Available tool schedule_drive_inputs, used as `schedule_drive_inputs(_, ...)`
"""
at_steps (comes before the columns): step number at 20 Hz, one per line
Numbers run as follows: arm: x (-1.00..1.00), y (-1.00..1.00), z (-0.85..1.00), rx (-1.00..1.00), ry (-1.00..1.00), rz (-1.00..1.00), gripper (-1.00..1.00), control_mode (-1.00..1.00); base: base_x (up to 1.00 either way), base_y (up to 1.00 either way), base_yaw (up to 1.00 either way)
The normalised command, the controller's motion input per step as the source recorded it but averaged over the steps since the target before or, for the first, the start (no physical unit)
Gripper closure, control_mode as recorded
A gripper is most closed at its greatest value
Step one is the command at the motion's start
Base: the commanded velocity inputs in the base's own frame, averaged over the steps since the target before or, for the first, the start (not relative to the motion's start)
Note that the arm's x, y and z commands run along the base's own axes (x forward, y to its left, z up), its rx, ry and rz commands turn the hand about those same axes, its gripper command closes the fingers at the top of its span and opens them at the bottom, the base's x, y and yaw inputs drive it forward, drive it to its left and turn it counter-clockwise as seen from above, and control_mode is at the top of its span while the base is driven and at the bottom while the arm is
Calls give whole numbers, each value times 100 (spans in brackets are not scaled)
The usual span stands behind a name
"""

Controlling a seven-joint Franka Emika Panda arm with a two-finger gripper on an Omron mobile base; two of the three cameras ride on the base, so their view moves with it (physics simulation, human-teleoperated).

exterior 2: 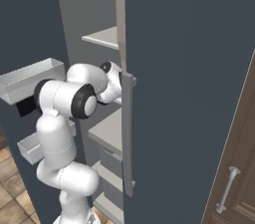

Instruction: Take the limes from the highest rack and move them to the second highest rack where the broccoli and lime are located, to maximize freezer space. Close the freezer door after rearranging.

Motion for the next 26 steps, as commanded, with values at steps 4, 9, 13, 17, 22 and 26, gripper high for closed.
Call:
schedule_drive_inputs(4, -46, 0, 7, 0, -19, 0, -100, -100, 0, 0, 0)
schedule_drive_inputs(9, -60, 2, 39, 1, -32, -2, -100, -100, 0, 0, 0)
schedule_drive_inputs(13, -76, 9, 43, 4, -10, 0, -100, -100, 0, 0, 0)
schedule_drive_inputs(17, -83, 16, 47, 9, 0, 0, -100, -100, 0, 0, 0)
schedule_drive_inputs(22, -78, 17, 46, 10, 2, 0, -100, -100, 0, 0, 0)
schedule_drive_inputs(26, -68, 23, 43, 9, 3, 0, -100, -100, 0, 0, 0)
